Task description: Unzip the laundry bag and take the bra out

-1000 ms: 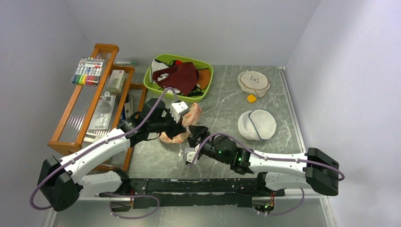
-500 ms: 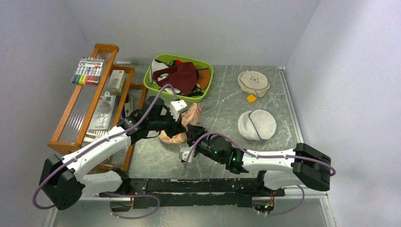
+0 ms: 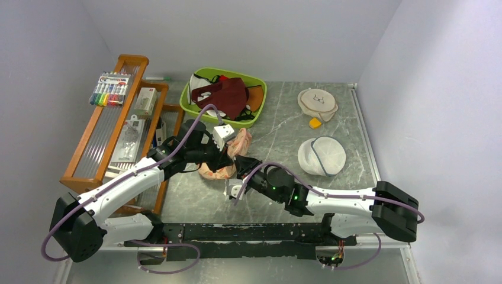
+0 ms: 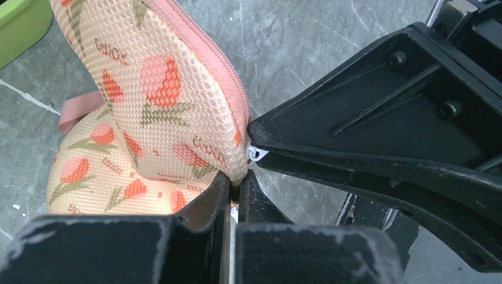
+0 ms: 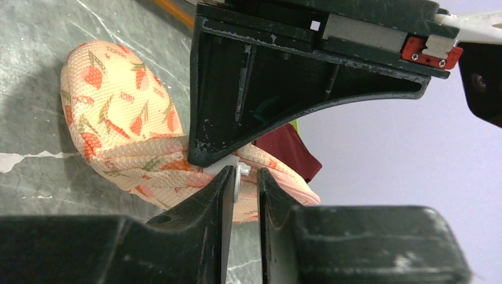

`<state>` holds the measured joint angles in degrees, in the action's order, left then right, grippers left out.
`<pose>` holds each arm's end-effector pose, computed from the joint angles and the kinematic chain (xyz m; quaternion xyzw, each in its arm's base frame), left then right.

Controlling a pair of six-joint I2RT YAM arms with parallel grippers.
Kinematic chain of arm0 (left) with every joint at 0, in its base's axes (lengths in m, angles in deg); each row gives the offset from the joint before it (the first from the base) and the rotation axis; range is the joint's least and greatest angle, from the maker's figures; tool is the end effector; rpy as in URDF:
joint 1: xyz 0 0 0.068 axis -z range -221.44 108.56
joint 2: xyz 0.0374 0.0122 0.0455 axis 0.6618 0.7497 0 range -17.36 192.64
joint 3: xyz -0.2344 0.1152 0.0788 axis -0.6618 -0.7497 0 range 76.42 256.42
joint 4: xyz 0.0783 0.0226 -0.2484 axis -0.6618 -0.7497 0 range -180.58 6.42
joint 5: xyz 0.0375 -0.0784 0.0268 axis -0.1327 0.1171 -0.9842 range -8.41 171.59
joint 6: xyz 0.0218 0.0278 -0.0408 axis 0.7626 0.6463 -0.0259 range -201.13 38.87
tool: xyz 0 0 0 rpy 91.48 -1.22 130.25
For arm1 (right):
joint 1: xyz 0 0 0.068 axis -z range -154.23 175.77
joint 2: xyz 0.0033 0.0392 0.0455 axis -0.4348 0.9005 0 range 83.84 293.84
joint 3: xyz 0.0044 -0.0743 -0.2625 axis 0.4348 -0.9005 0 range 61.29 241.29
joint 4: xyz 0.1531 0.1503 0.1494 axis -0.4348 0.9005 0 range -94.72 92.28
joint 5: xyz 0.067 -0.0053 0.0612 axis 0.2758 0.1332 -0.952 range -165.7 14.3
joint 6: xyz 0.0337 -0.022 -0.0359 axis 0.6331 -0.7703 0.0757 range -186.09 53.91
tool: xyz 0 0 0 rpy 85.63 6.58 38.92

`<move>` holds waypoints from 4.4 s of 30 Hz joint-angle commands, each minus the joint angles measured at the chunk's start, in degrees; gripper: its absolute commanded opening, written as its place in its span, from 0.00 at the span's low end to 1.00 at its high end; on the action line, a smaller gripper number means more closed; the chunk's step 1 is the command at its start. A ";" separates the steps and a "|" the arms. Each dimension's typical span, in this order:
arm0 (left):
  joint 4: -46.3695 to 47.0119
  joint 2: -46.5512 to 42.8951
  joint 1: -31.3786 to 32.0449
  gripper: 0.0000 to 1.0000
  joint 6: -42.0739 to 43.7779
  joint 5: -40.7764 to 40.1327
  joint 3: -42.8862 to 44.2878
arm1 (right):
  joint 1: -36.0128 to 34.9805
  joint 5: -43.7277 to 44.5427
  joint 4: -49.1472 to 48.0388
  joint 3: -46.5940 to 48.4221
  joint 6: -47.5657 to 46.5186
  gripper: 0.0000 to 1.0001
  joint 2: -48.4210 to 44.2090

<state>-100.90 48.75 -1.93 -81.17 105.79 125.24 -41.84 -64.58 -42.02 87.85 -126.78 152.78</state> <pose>0.1855 -0.1719 0.2789 0.3840 0.7820 -0.3284 0.3649 0.1035 0.2332 0.2294 -0.6323 0.3790 -0.0308 0.6750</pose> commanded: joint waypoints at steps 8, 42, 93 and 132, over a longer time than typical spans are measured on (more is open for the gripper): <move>0.09 0.42 -0.35 0.07 -0.14 2.84 1.69 | 1.25 -1.32 -0.65 0.88 1.88 0.09 -0.96; -2.54 4.77 -0.31 0.07 2.09 4.76 3.06 | 29.89 -16.88 27.33 15.19 64.69 0.00 0.60; 4.02 10.86 22.39 0.49 -25.48 -37.70 5.60 | 29.03 -33.98 11.71 -5.73 80.65 0.00 -14.00; 5.47 5.79 22.37 0.07 -20.71 -29.26 -3.81 | 29.95 -19.36 3.80 -10.31 68.52 0.00 -5.32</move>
<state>-96.29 56.03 20.28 -102.76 73.36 121.87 -12.62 -90.29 -33.30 77.06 -57.08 145.31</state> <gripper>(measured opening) 0.083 0.006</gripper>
